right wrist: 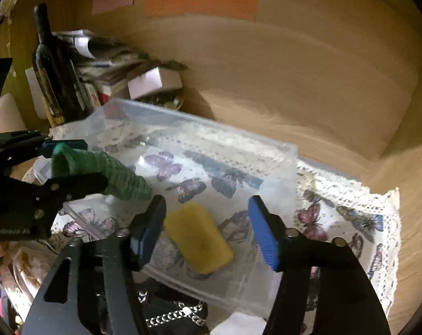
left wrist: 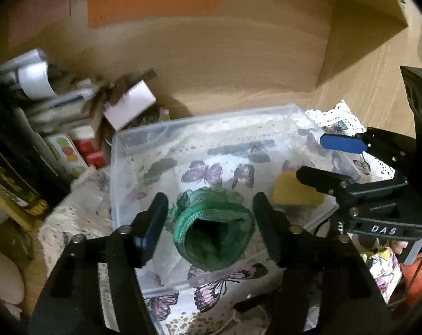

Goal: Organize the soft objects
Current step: 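Carry the sock and sponge over the clear box and open both tools, then grasp the black chain pouch with the left tool while the right grasps the floral bundle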

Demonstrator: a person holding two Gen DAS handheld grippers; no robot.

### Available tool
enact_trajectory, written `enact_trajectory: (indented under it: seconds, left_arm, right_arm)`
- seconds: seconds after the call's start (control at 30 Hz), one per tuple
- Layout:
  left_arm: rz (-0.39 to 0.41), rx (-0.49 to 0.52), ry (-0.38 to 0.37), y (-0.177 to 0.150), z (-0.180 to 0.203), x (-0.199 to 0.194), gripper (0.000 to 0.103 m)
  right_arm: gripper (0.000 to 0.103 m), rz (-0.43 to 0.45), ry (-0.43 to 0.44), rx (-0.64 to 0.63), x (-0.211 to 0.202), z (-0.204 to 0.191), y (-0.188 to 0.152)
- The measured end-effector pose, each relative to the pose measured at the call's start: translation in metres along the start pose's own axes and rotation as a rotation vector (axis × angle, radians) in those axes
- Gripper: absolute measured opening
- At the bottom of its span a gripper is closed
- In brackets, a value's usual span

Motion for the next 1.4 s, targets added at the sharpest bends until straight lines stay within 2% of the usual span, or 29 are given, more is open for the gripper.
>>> enact_trajectory:
  seconds: [0.07, 0.2, 0.33, 0.5, 0.67, 0.73, 0.8, 0.9, 1.03, 1.07, 1.13, 1.23, 1.3, 1.4]
  left_arm:
    - [0.028, 0.006, 0.006, 0.002, 0.0, -0.01, 0.074]
    - [0.088, -0.013, 0.031, 0.003, -0.002, -0.036, 0.098]
    - [0.139, 0.002, 0.058, 0.001, 0.004, -0.06, 0.1]
    - [0.168, 0.04, 0.036, -0.013, 0.022, -0.079, 0.101]
    - [0.191, 0.043, -0.014, -0.03, 0.042, -0.084, 0.101]
    - [0.191, 0.042, -0.029, -0.037, 0.05, -0.08, 0.096]
    - [0.154, 0.066, -0.054, -0.042, 0.06, -0.07, 0.072]
    - [0.103, 0.074, -0.095, -0.046, 0.069, -0.054, 0.067]
    - [0.039, 0.079, -0.126, -0.05, 0.075, -0.031, 0.057]
    - [0.02, 0.079, -0.133, -0.051, 0.076, -0.024, 0.054]
    - [-0.021, 0.071, -0.147, -0.055, 0.077, -0.011, 0.047]
    - [-0.056, 0.067, -0.151, -0.062, 0.078, 0.002, 0.033]
    - [-0.046, 0.071, -0.134, -0.064, 0.077, 0.001, 0.02]
    - [-0.006, 0.063, -0.15, -0.064, 0.073, -0.008, 0.015]
  right_arm:
    - [0.062, 0.02, -0.001, 0.004, -0.006, -0.001, 0.005]
    - [0.074, 0.108, -0.015, 0.008, -0.038, -0.001, 0.007]
    - [0.079, 0.189, -0.003, 0.018, -0.073, -0.001, 0.003]
    - [0.081, 0.255, -0.018, 0.007, -0.106, -0.003, -0.018]
    - [0.081, 0.244, -0.034, 0.018, -0.114, -0.003, -0.046]
    - [0.081, 0.214, -0.035, 0.026, -0.112, -0.001, -0.061]
    - [0.081, 0.177, -0.026, 0.033, -0.107, 0.001, -0.077]
    - [0.079, 0.118, -0.007, 0.053, -0.095, 0.004, -0.095]
    - [0.049, 0.058, 0.009, 0.076, -0.083, 0.007, -0.112]
    - [0.046, 0.045, 0.016, 0.081, -0.08, 0.008, -0.116]
    - [0.028, 0.034, 0.023, 0.086, -0.077, 0.008, -0.12]
    - [0.013, 0.04, 0.039, 0.089, -0.077, 0.008, -0.121]
    - [0.012, 0.062, 0.035, 0.091, -0.081, 0.009, -0.12]
    - [0.011, 0.099, 0.035, 0.105, -0.089, 0.012, -0.116]
Point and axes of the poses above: each gripper's, at about its wrist camera, not at the fingertips, and x roughly the way its jaws point, z to its right, y to its top, the point moved 1 cm from there along x, roughly the way its jaws point, and after that the axes turned 9 degrees about x, right-handed, at the moved point
